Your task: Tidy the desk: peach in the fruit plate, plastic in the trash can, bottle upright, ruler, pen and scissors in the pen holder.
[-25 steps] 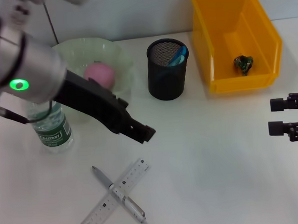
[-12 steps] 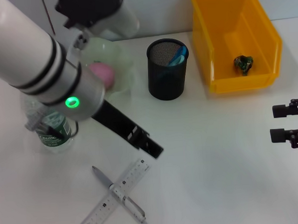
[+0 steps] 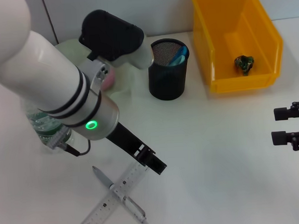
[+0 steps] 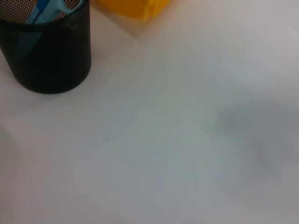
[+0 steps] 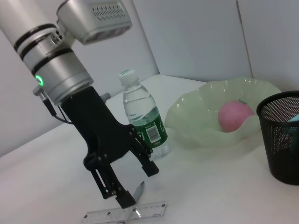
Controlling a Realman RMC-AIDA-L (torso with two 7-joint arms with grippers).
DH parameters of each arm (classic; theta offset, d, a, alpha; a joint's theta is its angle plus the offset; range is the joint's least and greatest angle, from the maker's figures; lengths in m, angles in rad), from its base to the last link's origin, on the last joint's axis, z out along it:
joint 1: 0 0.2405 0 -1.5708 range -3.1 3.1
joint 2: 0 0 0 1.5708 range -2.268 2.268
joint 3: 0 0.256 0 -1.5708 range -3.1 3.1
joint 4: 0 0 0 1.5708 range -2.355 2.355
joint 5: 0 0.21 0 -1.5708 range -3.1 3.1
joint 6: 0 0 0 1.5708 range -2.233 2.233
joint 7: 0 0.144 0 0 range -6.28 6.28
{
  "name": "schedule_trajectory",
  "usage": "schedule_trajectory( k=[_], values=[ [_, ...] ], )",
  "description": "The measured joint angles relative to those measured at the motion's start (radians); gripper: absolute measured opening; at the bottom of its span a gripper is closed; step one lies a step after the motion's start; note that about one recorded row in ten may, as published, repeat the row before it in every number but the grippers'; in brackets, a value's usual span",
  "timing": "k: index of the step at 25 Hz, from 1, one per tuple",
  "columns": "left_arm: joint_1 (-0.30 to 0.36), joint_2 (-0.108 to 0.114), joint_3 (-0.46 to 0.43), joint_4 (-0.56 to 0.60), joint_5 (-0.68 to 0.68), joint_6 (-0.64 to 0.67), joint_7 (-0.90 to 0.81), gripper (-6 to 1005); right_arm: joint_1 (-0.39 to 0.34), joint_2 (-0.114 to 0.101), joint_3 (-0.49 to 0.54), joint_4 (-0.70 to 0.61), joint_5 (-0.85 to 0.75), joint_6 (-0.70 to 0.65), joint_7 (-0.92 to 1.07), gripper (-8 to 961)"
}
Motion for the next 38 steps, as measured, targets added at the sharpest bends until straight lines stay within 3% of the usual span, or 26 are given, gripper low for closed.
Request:
schedule_trajectory(
  k=[15,38],
  values=[
    [-0.001,0.0,0.107,-0.057,0.035,-0.102,0.0,871,0.0,0.008,0.0,0.005,-0.015,0.021,0.006,747],
    [-0.035,0.0,0.119,-0.153,0.032,-0.134,0.0,857,0.012,0.007,-0.006,0.007,-0.053,-0.022,0.004,745]
  ],
)
